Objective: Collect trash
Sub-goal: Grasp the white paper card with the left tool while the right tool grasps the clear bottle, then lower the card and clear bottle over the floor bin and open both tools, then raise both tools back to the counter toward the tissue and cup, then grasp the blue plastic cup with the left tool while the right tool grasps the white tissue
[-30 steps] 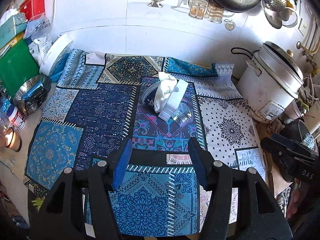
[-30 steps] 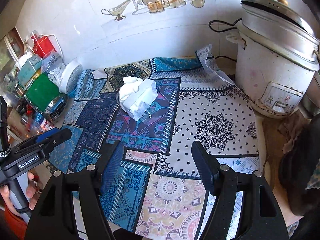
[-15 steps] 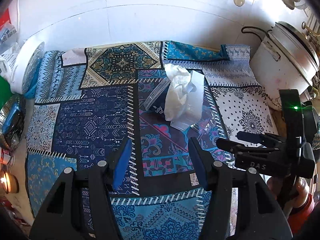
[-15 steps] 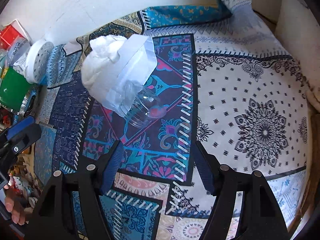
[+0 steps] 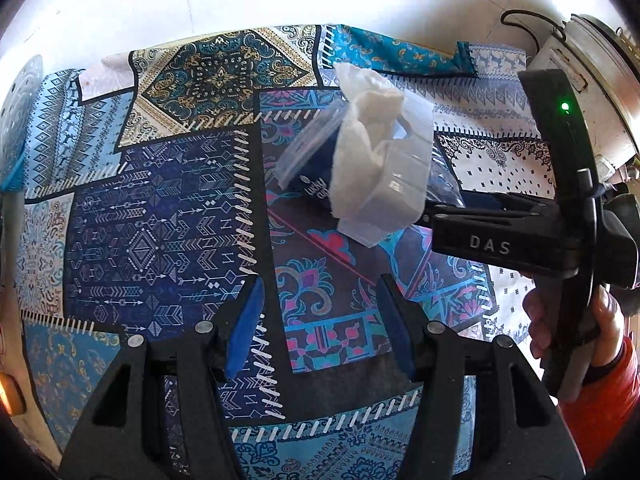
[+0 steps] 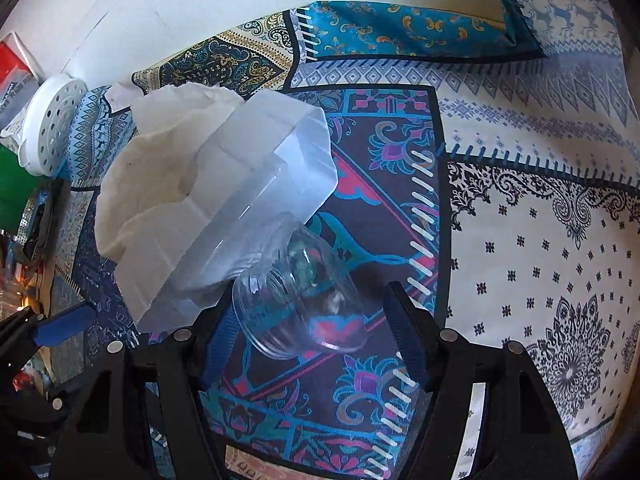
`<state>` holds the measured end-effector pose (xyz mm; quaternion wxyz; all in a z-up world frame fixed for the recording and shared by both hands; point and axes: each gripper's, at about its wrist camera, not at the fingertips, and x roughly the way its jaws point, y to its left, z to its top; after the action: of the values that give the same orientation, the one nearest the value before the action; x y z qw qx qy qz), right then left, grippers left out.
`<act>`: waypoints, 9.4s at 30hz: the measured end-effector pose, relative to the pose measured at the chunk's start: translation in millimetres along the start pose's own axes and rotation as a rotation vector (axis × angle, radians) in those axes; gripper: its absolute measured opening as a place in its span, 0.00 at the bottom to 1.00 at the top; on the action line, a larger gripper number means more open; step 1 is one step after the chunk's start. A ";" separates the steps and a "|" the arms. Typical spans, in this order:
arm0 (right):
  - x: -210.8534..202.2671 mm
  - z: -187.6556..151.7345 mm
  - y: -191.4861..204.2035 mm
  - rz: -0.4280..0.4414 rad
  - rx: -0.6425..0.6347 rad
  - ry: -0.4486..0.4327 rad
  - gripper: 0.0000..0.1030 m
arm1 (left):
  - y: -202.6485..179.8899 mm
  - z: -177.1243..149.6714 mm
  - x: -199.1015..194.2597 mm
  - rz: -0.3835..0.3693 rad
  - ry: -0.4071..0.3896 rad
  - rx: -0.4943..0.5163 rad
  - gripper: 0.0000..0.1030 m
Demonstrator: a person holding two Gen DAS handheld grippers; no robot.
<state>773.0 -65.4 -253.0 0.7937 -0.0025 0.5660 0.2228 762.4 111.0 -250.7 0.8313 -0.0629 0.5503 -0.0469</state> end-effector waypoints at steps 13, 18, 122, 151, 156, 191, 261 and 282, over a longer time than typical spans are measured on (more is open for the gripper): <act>-32.9 -31.4 -40.6 0.011 0.062 -0.023 0.50 | -27.5 21.7 12.2 -0.010 -0.105 0.007 0.49; -51.3 -46.5 -68.7 -0.037 0.114 -0.029 0.50 | -32.1 32.5 16.5 -0.027 -0.131 0.008 0.46; 312.6 -475.5 -38.3 -0.047 0.138 0.234 0.50 | 44.0 -545.9 346.7 0.108 0.272 -0.408 0.27; 224.2 -447.4 -17.9 0.006 0.113 0.233 0.64 | 28.1 -517.4 257.1 0.079 0.262 -0.409 0.29; 133.6 -425.2 5.9 0.001 0.122 0.167 0.64 | 20.2 -482.4 162.3 0.059 0.178 -0.389 0.29; -225.0 -283.6 77.0 -0.059 0.099 -0.380 0.64 | -37.2 -264.8 -221.0 0.095 -0.332 -0.092 0.52; -63.3 2.5 -4.4 0.023 0.251 -0.249 0.09 | 18.4 58.0 15.4 0.007 -0.100 0.108 0.71; -96.1 -34.6 -31.2 -0.015 0.318 -0.279 0.09 | -17.1 80.0 52.8 0.070 -0.077 0.236 0.52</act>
<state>728.1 -136.1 -186.8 0.8565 0.1496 0.4784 0.1229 856.5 90.6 -265.1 0.8545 0.0532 0.5105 -0.0799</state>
